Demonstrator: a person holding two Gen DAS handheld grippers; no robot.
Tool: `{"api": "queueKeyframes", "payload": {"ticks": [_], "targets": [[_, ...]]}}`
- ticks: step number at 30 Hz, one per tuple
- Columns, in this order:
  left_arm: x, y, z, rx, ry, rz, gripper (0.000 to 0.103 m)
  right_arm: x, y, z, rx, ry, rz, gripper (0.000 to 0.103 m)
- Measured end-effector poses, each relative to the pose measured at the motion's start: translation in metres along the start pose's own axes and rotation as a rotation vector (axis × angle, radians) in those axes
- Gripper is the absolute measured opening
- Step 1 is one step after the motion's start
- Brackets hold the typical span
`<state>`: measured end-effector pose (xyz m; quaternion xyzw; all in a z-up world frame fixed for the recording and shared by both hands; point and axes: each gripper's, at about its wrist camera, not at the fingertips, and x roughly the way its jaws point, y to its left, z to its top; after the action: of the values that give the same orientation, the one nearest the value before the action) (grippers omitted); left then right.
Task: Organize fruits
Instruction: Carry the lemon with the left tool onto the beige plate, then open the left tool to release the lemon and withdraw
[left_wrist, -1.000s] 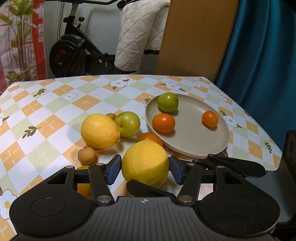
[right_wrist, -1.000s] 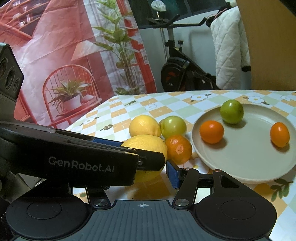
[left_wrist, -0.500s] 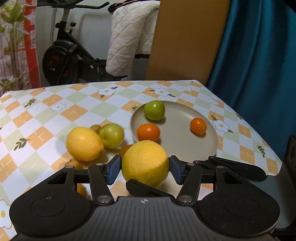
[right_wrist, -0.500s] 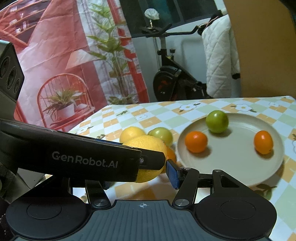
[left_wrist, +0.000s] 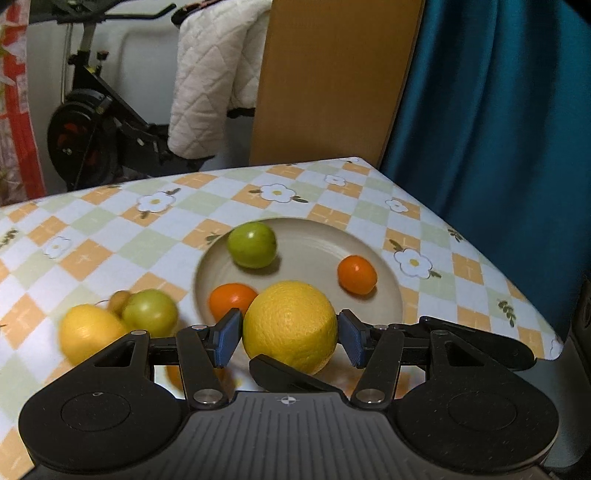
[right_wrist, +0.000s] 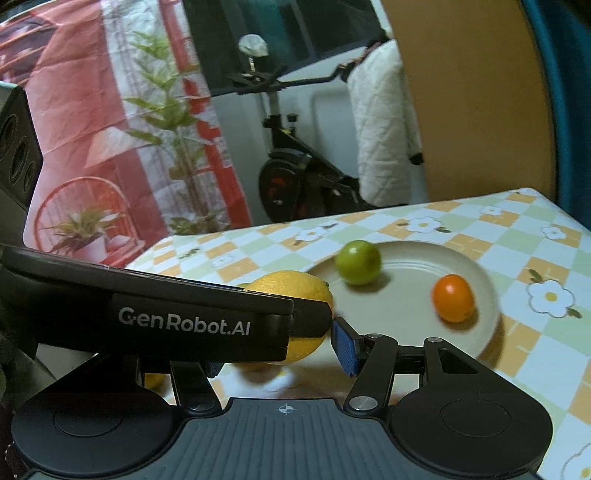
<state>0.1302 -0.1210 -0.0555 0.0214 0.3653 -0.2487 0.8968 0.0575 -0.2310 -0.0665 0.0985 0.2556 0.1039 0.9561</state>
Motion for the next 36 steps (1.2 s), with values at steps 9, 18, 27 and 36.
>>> {"api": "queueKeyframes", "payload": {"ticks": [9, 18, 27, 36], "targets": [[0.04, -0.008, 0.018, 0.0, 0.042, -0.016, 0.059, 0.025, -0.032, 0.011, -0.011, 0.03, -0.06, 0.053], [0.059, -0.008, 0.028, 0.008, 0.05, -0.01, 0.059, 0.043, -0.043, 0.018, -0.048, 0.053, -0.097, 0.053], [0.073, -0.006, 0.042, 0.004, 0.046, 0.004, 0.059, 0.059, -0.05, 0.033, -0.074, 0.071, -0.109, 0.053], [0.084, -0.007, 0.046, 0.0, 0.059, 0.005, 0.059, 0.069, -0.057, 0.036, -0.09, 0.089, -0.133, 0.053]]}}
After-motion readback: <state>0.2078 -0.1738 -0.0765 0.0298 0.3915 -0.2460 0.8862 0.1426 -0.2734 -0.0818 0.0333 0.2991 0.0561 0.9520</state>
